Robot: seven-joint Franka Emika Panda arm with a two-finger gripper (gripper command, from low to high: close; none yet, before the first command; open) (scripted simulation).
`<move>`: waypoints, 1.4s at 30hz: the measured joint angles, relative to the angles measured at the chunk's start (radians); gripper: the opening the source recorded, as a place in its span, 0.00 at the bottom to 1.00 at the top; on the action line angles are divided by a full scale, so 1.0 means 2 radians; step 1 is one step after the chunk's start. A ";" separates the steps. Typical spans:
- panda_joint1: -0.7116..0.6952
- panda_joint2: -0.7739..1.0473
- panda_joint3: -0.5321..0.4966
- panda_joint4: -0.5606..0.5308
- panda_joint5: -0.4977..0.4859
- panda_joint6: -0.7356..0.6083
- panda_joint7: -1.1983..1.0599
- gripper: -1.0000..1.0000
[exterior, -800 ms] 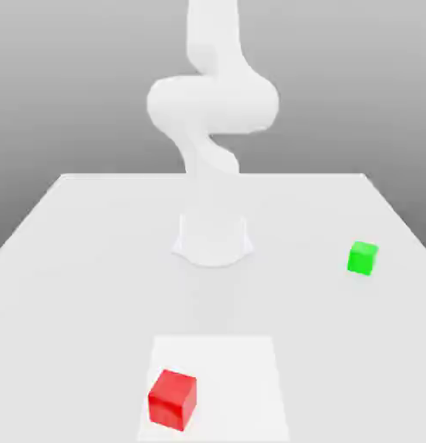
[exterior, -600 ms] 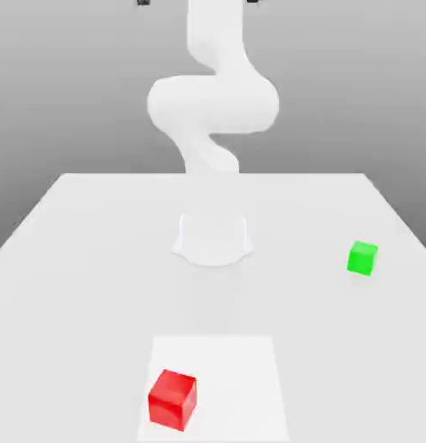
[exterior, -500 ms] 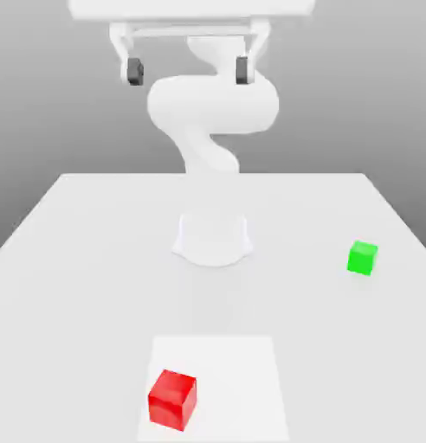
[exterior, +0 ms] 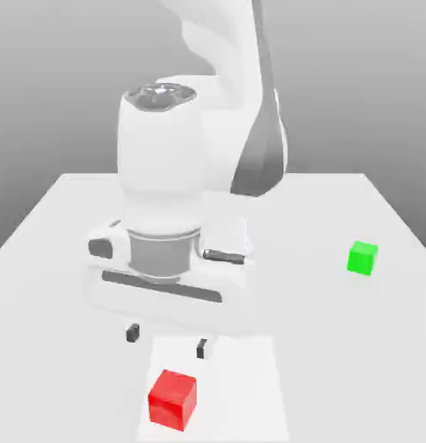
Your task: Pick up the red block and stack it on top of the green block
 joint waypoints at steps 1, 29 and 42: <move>0.000 0.018 0.000 0.001 0.001 0.013 0.000 0.50; 0.230 -0.125 0.147 -0.086 0.121 -0.033 -0.221 0.00; 0.482 -0.230 0.277 -0.190 0.176 -0.036 -0.420 0.00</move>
